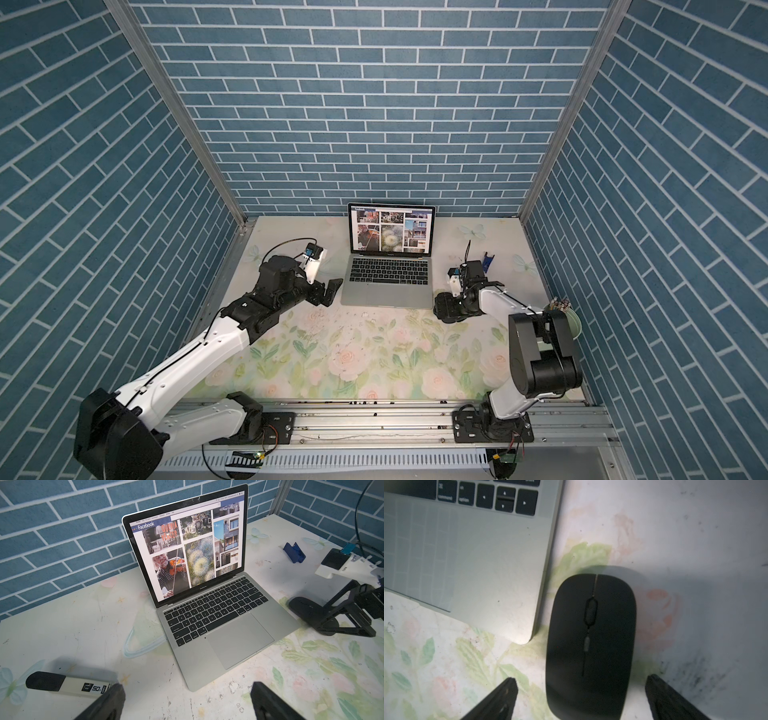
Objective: Remove the wireless mouse receiver from the laptop
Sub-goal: Adjust the mouse at the center of the board.
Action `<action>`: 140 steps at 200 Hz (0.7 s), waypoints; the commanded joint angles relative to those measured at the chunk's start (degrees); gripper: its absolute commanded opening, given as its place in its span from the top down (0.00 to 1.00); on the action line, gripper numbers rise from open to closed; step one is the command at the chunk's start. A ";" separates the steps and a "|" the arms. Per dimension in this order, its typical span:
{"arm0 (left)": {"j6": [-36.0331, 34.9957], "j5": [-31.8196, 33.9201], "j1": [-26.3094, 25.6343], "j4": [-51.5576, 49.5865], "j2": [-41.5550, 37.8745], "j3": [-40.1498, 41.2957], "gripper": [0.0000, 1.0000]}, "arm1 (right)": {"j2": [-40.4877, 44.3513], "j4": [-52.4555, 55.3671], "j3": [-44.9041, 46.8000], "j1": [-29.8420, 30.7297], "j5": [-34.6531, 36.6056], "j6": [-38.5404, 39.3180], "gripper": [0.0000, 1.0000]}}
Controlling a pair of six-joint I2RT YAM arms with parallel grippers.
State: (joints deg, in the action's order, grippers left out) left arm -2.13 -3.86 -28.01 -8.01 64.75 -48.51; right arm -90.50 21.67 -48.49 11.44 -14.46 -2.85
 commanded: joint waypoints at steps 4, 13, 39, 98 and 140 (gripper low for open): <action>0.07 0.60 0.38 0.23 -0.42 0.51 0.00 | -1.25 0.30 -1.37 0.62 2.09 -1.73 0.02; 0.08 0.61 0.40 0.22 -0.33 0.48 0.00 | -1.41 0.29 -1.35 0.75 2.77 -1.79 0.03; 0.11 0.43 0.39 0.35 0.20 0.52 0.01 | -1.97 -0.30 -1.20 0.87 3.86 -2.37 0.09; -0.13 0.25 0.45 0.28 0.72 0.43 0.00 | -4.64 -1.43 -1.48 2.47 6.01 -3.32 0.15; -0.37 0.17 0.42 0.28 1.07 0.47 0.00 | -6.68 -1.84 -2.39 3.68 8.06 -3.93 0.20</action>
State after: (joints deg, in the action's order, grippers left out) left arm -2.17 -3.81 -28.01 -7.99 65.28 -48.49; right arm -94.45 18.41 -50.74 14.26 -8.08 -4.69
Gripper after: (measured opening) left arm 0.996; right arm 0.815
